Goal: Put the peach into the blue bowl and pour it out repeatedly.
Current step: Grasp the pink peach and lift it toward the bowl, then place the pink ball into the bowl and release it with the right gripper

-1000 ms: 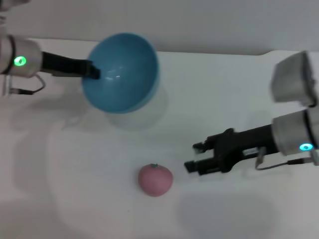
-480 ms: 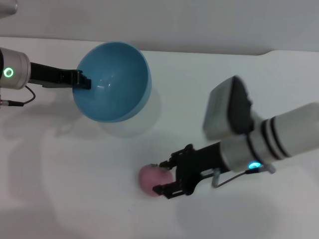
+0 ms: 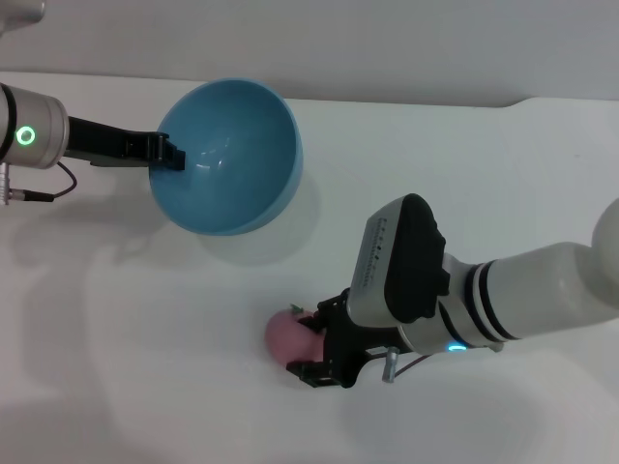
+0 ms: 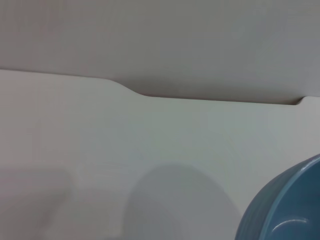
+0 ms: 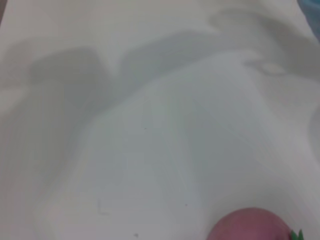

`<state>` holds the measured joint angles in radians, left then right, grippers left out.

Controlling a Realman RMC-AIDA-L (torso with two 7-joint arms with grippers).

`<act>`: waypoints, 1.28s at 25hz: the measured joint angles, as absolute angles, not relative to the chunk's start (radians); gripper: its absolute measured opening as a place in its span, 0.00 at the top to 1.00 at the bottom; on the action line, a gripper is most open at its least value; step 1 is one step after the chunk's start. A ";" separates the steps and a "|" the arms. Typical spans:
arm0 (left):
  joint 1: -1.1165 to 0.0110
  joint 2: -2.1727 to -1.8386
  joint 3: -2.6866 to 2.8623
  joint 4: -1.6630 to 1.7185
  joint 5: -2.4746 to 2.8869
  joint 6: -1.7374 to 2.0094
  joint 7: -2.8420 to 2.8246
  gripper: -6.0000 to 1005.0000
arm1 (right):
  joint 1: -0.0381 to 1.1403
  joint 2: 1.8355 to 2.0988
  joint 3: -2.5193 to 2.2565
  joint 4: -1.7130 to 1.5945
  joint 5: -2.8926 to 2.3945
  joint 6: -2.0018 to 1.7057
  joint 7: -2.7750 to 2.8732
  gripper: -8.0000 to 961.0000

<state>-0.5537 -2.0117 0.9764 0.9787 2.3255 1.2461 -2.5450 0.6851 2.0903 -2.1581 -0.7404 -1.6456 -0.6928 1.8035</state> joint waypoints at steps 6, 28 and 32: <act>-0.561 -2.012 0.976 0.980 2.327 1.247 -2.544 0.99 | 0.669 2.082 -2.118 -0.744 -1.645 -0.712 1.803 0.48; -0.706 -2.057 1.242 0.890 2.398 1.216 -2.570 0.99 | 0.326 2.074 -1.189 -0.827 -1.646 -1.210 1.577 0.86; -0.735 -2.064 1.352 0.874 2.396 1.202 -2.612 0.99 | 0.314 2.070 -1.012 -0.873 -1.635 -1.405 1.560 0.90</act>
<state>-0.7355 -2.0637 1.3516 0.8739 2.3957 1.2019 -2.6115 0.3136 2.0695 -1.0121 -0.8729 -1.6348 -1.4052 1.5599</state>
